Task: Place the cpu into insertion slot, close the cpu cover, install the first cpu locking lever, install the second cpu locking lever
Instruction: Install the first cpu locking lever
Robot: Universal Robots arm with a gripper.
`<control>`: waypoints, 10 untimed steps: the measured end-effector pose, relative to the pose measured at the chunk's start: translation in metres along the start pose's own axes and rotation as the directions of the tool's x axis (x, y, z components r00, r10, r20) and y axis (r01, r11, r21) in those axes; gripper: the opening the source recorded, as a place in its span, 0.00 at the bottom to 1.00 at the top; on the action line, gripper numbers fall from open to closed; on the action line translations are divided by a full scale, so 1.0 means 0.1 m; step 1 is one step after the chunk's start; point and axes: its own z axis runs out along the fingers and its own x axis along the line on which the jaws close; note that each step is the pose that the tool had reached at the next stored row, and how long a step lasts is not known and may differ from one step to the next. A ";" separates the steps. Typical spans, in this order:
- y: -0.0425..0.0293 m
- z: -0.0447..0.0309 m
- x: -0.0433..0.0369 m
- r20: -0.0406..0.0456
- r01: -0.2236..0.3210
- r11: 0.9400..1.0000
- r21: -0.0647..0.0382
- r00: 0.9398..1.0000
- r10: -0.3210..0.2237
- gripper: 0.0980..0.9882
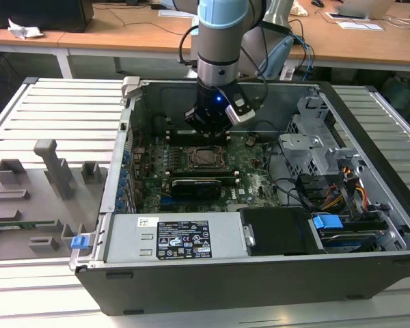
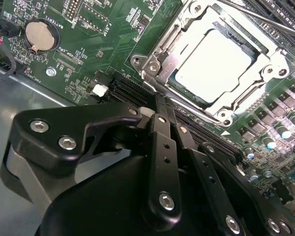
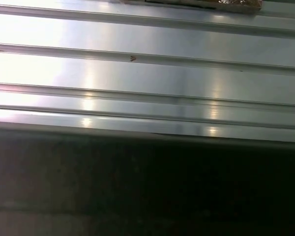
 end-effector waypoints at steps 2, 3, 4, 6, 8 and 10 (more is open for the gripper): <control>-0.001 0.005 -0.005 -0.001 0.000 1.000 0.002 1.000 0.000 0.01; -0.001 0.007 -0.007 -0.002 0.000 1.000 0.002 1.000 0.000 0.01; -0.001 0.011 -0.009 -0.002 0.000 1.000 0.002 1.000 0.000 0.01; -0.002 0.020 -0.012 -0.002 0.000 1.000 0.002 1.000 0.000 0.01; -0.002 0.030 -0.014 -0.002 0.000 1.000 0.001 1.000 0.000 0.01; -0.003 0.037 -0.014 -0.003 0.000 1.000 0.001 1.000 0.000 0.01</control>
